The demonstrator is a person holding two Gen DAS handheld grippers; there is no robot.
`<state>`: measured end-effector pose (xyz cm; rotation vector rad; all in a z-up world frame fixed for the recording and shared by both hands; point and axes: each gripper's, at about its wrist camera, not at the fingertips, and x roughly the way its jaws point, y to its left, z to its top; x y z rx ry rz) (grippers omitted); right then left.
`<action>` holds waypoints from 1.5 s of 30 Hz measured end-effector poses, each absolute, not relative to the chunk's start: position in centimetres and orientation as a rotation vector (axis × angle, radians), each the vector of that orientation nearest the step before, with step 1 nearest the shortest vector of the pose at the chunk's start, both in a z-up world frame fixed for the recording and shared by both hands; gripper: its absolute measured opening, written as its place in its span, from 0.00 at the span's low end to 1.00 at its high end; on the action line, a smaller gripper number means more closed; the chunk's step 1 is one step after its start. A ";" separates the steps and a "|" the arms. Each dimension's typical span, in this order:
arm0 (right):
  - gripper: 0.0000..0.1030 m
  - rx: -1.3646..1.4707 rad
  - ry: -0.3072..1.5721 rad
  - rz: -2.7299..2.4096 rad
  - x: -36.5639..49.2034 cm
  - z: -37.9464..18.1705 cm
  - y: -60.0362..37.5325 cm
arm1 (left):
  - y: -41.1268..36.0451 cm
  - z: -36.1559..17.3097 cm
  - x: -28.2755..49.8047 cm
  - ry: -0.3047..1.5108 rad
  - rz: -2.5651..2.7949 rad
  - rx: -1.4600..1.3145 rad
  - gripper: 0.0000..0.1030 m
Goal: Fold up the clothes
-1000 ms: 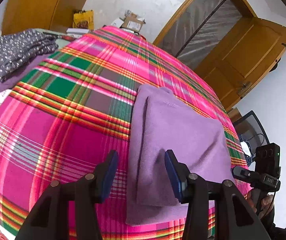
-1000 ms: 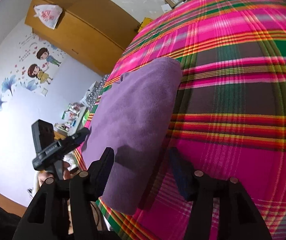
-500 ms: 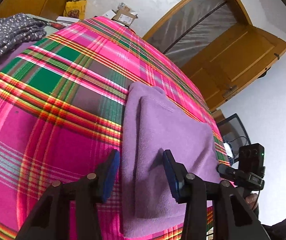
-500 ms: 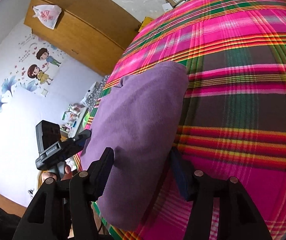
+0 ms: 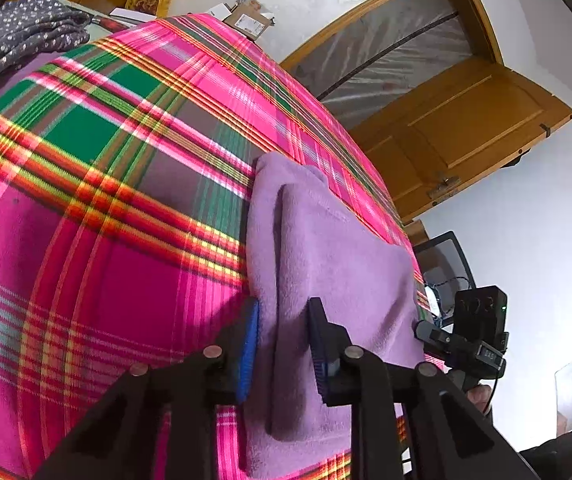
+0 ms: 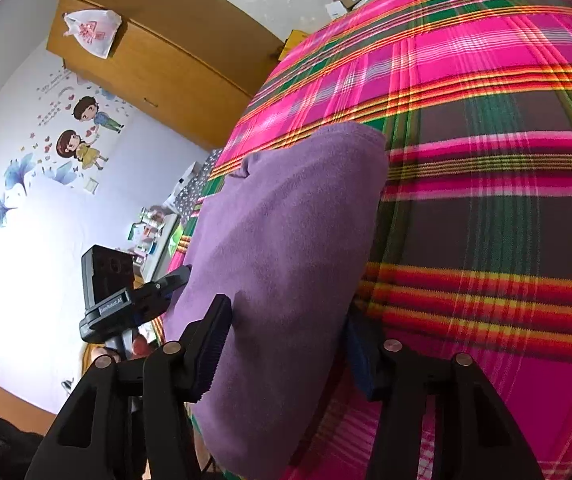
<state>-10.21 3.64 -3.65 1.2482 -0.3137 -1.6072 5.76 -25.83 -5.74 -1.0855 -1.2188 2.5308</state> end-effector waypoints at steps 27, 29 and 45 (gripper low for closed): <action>0.33 1.226 -0.327 -1.602 -10.8 -4.4 3.0 | -26.0 -5.5 5.5 -1.247 2.506 -1.047 0.18; 0.31 1.208 -0.325 -1.604 -10.7 -4.0 3.3 | -25.9 -4.7 5.7 -1.248 2.514 -1.004 0.17; 0.32 1.185 -0.295 -1.696 -12.1 -1.6 10.6 | -19.2 -4.2 2.8 -1.181 2.374 -0.991 0.17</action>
